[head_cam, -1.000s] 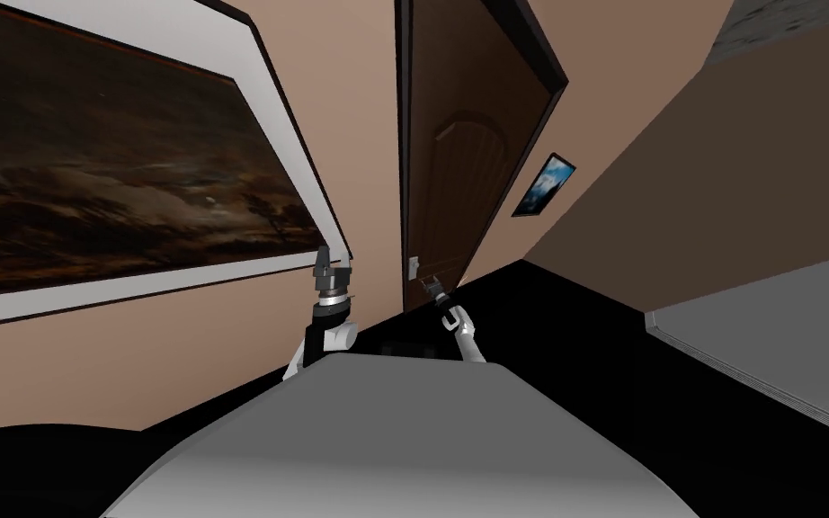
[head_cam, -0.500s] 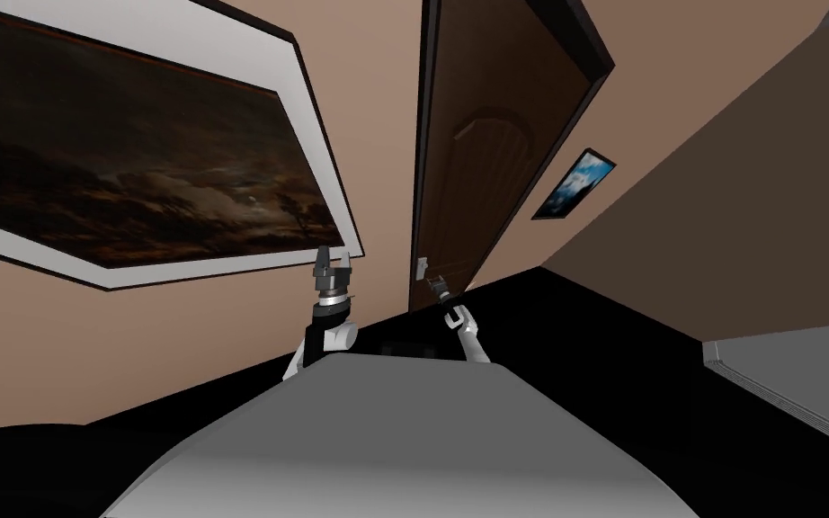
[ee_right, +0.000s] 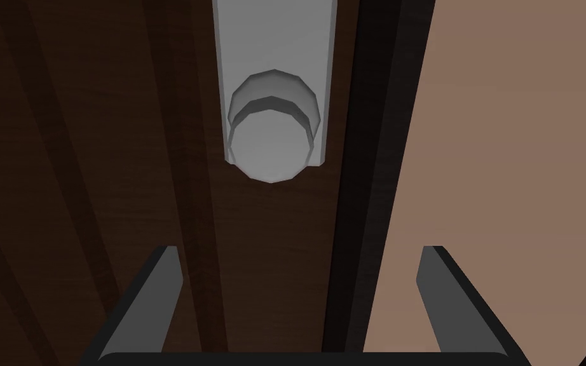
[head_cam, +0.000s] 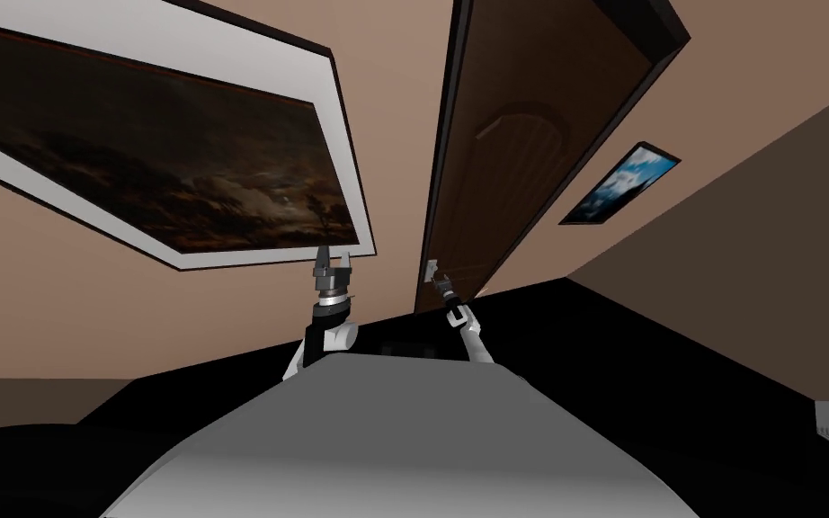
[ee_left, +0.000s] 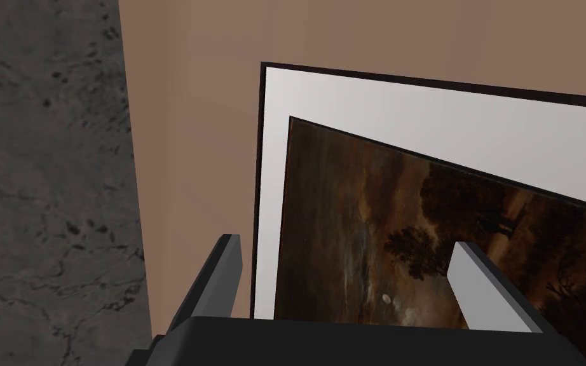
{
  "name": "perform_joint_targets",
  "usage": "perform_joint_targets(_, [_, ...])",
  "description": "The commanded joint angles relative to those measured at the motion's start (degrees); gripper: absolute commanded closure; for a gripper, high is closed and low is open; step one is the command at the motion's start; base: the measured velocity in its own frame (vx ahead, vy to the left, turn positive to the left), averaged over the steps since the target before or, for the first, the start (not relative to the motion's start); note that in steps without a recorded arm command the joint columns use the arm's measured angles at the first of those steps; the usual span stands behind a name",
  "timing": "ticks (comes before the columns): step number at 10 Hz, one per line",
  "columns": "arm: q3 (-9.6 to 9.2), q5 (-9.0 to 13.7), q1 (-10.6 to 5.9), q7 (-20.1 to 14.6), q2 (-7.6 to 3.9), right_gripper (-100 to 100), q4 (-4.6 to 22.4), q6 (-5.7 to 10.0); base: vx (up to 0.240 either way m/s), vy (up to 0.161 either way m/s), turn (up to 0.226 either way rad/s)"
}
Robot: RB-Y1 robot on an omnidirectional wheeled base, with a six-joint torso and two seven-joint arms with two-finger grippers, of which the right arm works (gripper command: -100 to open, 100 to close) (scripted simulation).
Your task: Pull the door open
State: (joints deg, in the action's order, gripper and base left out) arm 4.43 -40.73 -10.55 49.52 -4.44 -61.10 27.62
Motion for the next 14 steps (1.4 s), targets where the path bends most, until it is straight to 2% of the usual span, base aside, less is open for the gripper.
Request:
perform_joint_targets(1, [0.79, 2.71, -0.81, 2.54, -0.15, -100, 1.39, -0.53, 0.040, 0.012, 0.165])
perform_joint_targets(6, [2.15, 9.90, -2.13, 8.11, -0.91, -100, 3.35, -2.60, 0.044, -0.005, 0.183])
perform_joint_targets(11, [3.25, 15.69, -3.18, 12.59, -1.29, -100, 4.93, -4.27, 0.053, -0.034, 0.125])
perform_joint_targets(12, [3.43, 16.67, -3.36, 13.35, -1.33, -100, 5.20, -4.55, 0.068, -0.062, 0.142])
perform_joint_targets(13, [3.35, 15.99, -3.38, 12.72, -1.36, -100, 5.25, -4.22, 0.032, -0.030, 0.027])
perform_joint_targets(14, [3.35, 15.99, -3.38, 12.72, -1.36, 100, 5.25, -4.22, -0.005, 0.003, -0.026])
